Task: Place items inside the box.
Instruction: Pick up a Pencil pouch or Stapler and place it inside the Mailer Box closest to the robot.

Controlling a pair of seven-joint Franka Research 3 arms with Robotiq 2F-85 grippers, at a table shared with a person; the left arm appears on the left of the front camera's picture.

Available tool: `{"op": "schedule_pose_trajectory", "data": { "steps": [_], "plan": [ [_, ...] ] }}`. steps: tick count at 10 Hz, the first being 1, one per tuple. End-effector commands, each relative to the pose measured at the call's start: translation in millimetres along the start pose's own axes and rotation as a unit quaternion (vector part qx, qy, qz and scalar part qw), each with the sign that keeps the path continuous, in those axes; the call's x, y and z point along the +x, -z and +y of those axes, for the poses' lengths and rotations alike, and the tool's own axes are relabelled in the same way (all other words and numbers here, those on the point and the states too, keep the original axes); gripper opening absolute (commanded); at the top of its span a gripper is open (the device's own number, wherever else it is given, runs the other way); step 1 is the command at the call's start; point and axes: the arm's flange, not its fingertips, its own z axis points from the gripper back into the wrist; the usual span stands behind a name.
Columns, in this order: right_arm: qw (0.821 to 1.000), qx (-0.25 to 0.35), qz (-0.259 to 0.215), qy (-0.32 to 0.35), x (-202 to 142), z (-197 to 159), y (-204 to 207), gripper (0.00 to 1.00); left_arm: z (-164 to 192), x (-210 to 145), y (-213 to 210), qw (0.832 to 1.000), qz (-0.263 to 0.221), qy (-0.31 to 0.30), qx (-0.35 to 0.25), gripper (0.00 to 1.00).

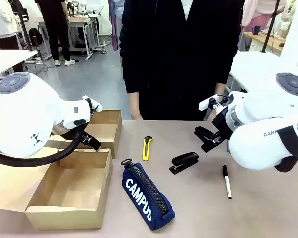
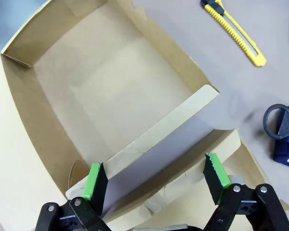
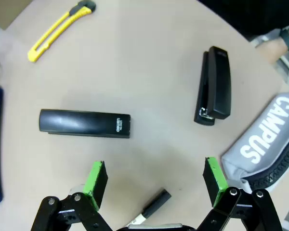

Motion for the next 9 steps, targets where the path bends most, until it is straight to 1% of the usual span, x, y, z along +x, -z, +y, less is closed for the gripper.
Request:
{"op": "schedule_pose_trajectory", "data": {
  "steps": [1, 9],
  "plan": [
    [1.0, 0.0, 0.0, 0.0, 0.0, 0.0, 0.0, 1.0, 0.0, 0.0, 0.0, 1.0, 0.0, 0.0, 0.0, 1.0],
    [1.0, 0.0, 0.0, 0.0, 0.0, 0.0, 0.0, 1.0, 0.0, 0.0, 0.0, 1.0, 0.0, 0.0, 0.0, 1.0]
  ]
}}
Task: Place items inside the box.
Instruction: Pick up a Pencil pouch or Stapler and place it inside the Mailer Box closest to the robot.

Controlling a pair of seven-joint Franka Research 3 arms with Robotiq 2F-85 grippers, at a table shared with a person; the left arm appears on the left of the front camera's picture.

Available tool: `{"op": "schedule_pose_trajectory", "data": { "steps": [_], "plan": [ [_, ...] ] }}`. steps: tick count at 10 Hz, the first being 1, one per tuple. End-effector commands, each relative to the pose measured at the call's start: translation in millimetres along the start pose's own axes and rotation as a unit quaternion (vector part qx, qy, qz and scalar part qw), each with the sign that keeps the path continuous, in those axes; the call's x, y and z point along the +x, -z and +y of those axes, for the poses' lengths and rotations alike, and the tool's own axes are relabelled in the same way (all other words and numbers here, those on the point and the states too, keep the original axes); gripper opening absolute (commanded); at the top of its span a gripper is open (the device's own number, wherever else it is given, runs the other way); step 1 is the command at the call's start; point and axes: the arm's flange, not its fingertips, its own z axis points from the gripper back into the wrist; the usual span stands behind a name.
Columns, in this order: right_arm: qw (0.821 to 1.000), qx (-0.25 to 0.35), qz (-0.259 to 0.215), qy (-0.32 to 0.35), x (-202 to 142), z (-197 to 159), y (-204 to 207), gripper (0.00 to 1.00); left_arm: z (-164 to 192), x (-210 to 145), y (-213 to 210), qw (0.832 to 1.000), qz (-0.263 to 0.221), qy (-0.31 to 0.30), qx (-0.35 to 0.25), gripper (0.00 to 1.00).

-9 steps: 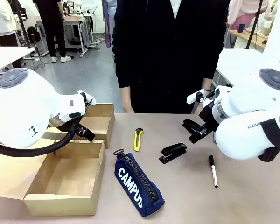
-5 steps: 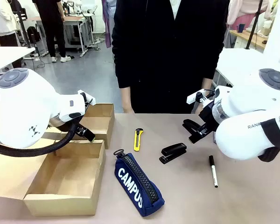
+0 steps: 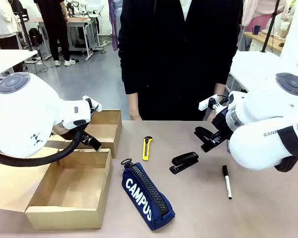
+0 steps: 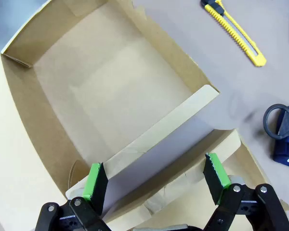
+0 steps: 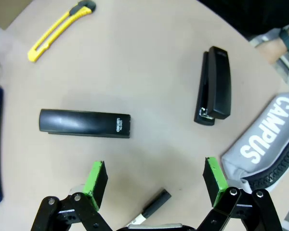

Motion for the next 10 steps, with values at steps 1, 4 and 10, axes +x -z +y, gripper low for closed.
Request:
{"op": "schedule_pose_trajectory", "data": {
  "steps": [1, 4, 10],
  "plan": [
    [1.0, 0.0, 0.0, 0.0, 0, 0, 0, 1.0, 0, 0, 0, 1.0, 0.0, 0.0, 0.0, 1.0],
    [1.0, 0.012, -0.012, -0.011, 7, -2, -17, 1.0, -1, 7, -26, 0.999, -0.025, 0.008, -0.026, 1.0],
    [0.945, 0.195, -0.054, 0.258, -44, -76, -238, 1.0, 63, -28, -235, 0.956, -0.069, -0.136, -0.251, 1.0]
  ]
}}
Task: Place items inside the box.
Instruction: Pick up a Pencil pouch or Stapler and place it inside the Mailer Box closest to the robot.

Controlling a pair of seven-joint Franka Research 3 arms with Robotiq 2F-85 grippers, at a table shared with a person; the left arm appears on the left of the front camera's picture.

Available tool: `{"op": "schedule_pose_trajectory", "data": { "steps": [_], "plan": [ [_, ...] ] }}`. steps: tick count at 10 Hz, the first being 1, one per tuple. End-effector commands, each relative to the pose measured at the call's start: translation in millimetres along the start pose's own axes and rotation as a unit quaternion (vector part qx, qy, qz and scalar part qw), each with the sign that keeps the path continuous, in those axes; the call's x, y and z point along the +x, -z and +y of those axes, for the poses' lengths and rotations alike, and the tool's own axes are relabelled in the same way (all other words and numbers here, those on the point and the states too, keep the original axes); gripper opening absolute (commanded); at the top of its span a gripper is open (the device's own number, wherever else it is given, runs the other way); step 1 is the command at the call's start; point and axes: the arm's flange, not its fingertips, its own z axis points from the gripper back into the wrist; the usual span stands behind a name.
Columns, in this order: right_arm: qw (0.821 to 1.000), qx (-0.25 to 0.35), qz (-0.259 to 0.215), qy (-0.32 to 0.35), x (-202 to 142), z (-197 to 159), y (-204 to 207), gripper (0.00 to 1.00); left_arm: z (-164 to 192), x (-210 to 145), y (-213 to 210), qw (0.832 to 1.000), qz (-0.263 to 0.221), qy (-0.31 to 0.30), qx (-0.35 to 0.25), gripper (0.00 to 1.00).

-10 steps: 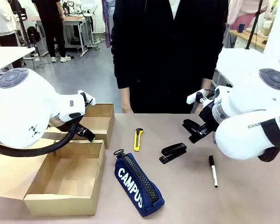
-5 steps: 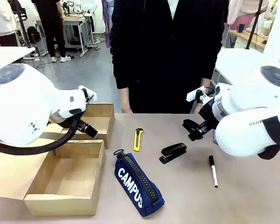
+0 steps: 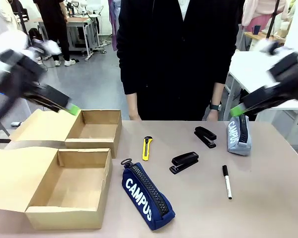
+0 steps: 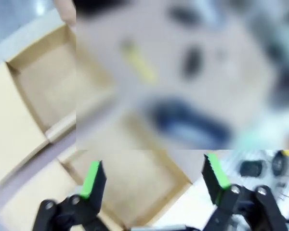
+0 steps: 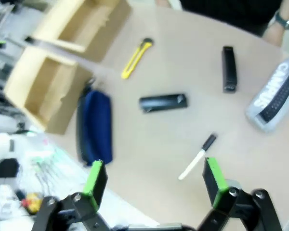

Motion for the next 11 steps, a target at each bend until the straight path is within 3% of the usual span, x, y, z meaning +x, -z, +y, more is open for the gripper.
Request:
{"op": "schedule_pose_trajectory", "data": {
  "steps": [1, 2, 4, 6, 7, 8, 9, 11],
  "plan": [
    [0.986, 0.063, -0.063, 0.144, -38, -46, -63, 1.0, 52, -32, -64, 0.985, -0.032, -0.091, -0.143, 1.0],
    [0.963, 0.09, -0.124, 0.223, -70, -81, -89, 1.0, 95, -60, -87, 0.962, -0.089, -0.157, -0.206, 1.0],
    [0.911, 0.136, -0.206, 0.33, -123, -149, -112, 1.0, 129, -122, -95, 0.904, -0.219, -0.252, -0.267, 1.0],
    [0.857, 0.164, -0.274, 0.403, -166, -199, -125, 1.0, 125, -179, -84, 0.846, -0.32, -0.33, -0.271, 1.0],
    [0.845, 0.165, -0.289, 0.418, -173, -207, -125, 1.0, 122, -186, -75, 0.83, -0.332, -0.362, -0.267, 1.0],
    [0.84, 0.129, -0.293, 0.439, -184, -218, -122, 1.0, 113, -189, -52, 0.807, -0.339, -0.414, -0.249, 1.0],
    [0.858, 0.151, -0.249, 0.423, -166, -219, -165, 1.0, 189, -155, -148, 0.851, -0.291, -0.343, -0.271, 1.0],
    [0.858, 0.151, -0.249, 0.423, -166, -219, -165, 1.0, 189, -155, -148, 0.851, -0.291, -0.343, -0.271, 1.0]
  ]
}}
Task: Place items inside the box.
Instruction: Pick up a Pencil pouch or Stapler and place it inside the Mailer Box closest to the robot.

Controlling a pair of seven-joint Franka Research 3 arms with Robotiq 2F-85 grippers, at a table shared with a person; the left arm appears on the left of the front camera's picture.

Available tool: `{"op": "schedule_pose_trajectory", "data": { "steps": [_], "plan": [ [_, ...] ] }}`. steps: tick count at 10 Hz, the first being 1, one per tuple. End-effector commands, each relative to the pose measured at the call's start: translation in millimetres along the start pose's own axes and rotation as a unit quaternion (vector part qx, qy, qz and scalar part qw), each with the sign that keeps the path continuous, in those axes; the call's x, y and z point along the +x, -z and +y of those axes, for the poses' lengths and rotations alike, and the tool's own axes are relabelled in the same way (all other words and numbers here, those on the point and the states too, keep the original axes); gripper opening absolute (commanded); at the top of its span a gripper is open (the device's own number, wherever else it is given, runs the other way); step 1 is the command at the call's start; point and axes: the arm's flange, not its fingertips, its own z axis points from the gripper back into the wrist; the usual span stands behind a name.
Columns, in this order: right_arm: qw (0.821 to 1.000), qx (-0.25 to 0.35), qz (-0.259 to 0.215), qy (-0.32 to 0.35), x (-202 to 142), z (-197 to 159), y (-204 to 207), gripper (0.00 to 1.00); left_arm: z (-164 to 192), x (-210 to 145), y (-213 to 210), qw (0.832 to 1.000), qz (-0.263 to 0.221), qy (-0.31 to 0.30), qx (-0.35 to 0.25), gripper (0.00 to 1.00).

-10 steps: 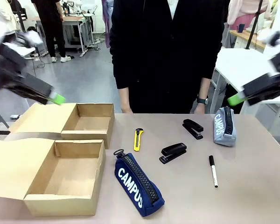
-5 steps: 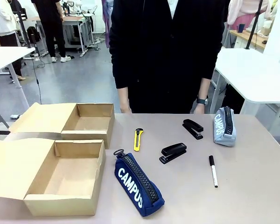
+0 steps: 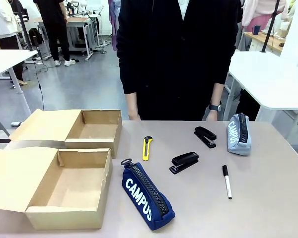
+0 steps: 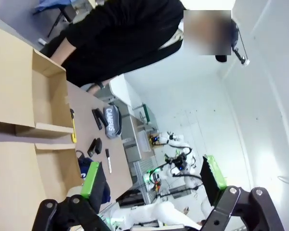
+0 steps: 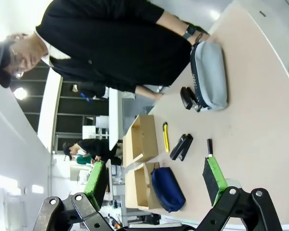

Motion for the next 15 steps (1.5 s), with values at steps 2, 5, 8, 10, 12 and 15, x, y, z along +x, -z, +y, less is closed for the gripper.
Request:
{"op": "schedule_pose_trajectory", "data": {
  "steps": [2, 5, 8, 10, 12, 15],
  "plan": [
    [1.0, 0.007, 0.004, -0.018, -1, 7, -4, 1.0, -8, -1, -1, 1.0, 0.006, 0.025, -0.004, 1.0],
    [1.0, 0.007, 0.004, -0.018, -1, 7, -4, 1.0, -8, -1, -1, 1.0, 0.006, 0.025, -0.004, 1.0],
    [0.993, -0.026, 0.069, -0.09, -17, 36, 49, 1.0, -8, -1, -1, 1.0, 0.006, 0.025, -0.004, 1.0],
    [0.981, -0.033, 0.141, -0.126, -11, 53, 106, 1.0, -8, -1, -1, 1.0, 0.006, 0.025, -0.004, 1.0],
    [0.973, -0.038, 0.177, -0.141, -9, 52, 123, 1.0, -8, -1, -1, 1.0, 0.006, 0.025, -0.004, 1.0],
    [0.98, 0.056, 0.122, -0.15, -5, 26, 39, 1.0, -8, -1, -1, 1.0, 0.006, 0.025, -0.004, 1.0]
  ]
}}
